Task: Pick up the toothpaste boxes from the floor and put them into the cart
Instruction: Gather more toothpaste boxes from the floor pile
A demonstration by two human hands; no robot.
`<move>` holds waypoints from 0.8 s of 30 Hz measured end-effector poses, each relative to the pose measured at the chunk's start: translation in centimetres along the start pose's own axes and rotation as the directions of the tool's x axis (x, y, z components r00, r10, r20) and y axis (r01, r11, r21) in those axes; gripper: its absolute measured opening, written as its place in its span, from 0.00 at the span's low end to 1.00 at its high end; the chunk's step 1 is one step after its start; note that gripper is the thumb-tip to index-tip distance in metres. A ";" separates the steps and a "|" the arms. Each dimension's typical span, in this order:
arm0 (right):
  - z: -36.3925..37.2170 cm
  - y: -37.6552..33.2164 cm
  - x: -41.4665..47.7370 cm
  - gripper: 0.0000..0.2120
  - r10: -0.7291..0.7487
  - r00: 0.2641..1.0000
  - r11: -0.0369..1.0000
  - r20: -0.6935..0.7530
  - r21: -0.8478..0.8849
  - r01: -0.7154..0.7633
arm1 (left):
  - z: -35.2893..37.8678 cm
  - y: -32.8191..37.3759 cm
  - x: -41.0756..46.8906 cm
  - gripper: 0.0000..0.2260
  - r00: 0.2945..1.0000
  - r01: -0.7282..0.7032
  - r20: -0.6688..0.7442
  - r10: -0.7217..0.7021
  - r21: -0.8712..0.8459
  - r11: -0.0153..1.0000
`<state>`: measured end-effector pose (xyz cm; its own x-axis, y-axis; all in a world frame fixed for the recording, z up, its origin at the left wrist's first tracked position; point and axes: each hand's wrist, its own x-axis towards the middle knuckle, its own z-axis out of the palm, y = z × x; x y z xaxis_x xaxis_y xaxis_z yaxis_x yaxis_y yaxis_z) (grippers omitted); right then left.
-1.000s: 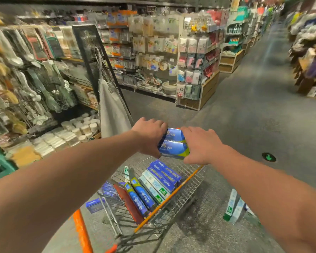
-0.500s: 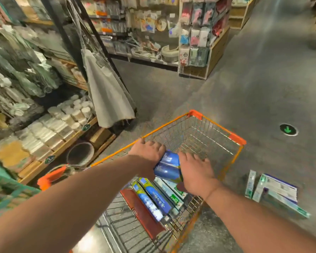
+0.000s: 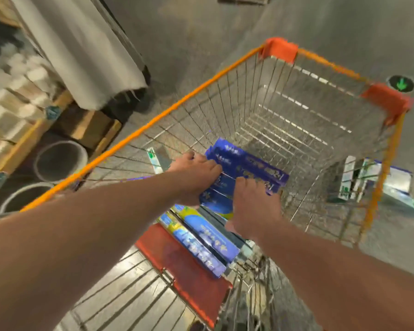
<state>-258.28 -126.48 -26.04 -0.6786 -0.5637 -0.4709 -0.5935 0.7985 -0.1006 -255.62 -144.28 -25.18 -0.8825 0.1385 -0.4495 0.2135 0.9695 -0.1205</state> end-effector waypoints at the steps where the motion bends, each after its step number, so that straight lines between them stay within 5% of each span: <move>1: 1.1 -0.2 0.4 0.42 0.018 1.000 1.000 0.026 0.005 -0.018 | 1.3 0.0 0.5 0.27 1.000 -0.020 0.008 0.020 -0.001 1.000; 7: 4.9 -0.6 2.0 0.25 0.083 0.993 0.995 0.078 0.055 -0.088 | 6.0 -0.1 3.0 0.38 0.990 -0.138 0.045 0.136 0.031 0.990; 11: 5.5 -0.7 2.9 0.17 0.104 0.992 0.986 0.065 0.122 -0.112 | 6.6 -0.9 4.2 0.36 0.983 -0.173 0.071 0.171 0.012 0.985; 13: 5.9 -0.6 3.3 0.15 0.123 0.984 0.975 0.129 0.171 -0.144 | 7.1 -1.3 4.6 0.45 0.975 -0.203 0.098 0.200 0.028 0.979; 16: 6.4 -0.5 3.5 0.19 0.116 0.977 0.972 0.181 0.180 -0.148 | 7.6 -1.6 4.8 0.58 0.970 -0.210 0.136 0.203 0.037 0.977; 20: 7.0 -0.4 3.4 0.34 0.072 0.981 0.992 0.181 0.093 -0.090 | 8.1 -1.6 4.7 0.55 0.971 -0.219 0.098 0.217 0.016 0.975; 24: 8.1 -0.5 3.7 0.26 0.114 0.991 0.981 0.074 0.149 -0.124 | 7.9 -1.3 4.6 0.56 0.976 -0.183 0.121 0.183 -0.018 0.983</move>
<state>-256.96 -127.22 -34.84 -0.7080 -0.4515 -0.5430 -0.4336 0.8849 -0.1703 -256.61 -146.46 -34.07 -0.7711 0.2885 -0.5676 0.3637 0.9313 -0.0208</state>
